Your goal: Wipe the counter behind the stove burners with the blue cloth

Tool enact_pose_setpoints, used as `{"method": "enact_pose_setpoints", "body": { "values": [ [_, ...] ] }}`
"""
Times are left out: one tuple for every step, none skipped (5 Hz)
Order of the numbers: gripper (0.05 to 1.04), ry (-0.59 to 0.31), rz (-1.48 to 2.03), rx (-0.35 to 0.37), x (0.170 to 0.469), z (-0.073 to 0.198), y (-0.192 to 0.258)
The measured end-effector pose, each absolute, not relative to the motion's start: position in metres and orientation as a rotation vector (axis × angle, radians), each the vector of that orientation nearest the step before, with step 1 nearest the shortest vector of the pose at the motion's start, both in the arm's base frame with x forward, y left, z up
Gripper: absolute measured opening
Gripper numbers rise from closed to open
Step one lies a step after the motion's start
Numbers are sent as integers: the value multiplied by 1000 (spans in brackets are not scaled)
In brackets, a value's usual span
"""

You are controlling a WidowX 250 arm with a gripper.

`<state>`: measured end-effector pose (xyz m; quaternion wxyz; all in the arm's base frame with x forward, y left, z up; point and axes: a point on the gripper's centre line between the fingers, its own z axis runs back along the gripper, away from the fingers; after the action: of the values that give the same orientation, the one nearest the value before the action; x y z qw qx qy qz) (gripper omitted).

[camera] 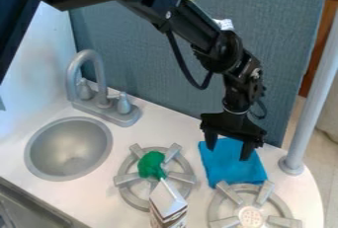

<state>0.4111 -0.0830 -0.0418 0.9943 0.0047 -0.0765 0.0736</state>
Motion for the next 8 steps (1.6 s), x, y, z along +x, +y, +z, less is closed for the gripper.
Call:
{"method": "enact_pose_setpoints", "body": {
  "values": [
    [1010,-103,147,22,401,-62,-82],
    [1010,-76,125,-25,404,-72,-84],
    [1010,-95,141,-59,417,-77,-77],
    [1010,-113,137,-57,428,-87,-79],
    [1010,-116,146,-50,433,-95,-80],
    [1010,-122,140,-25,436,-100,-84],
    [1010,-108,142,-20,439,-103,-84],
    [1009,-106,196,-21,450,-103,-71]
  ]
}}
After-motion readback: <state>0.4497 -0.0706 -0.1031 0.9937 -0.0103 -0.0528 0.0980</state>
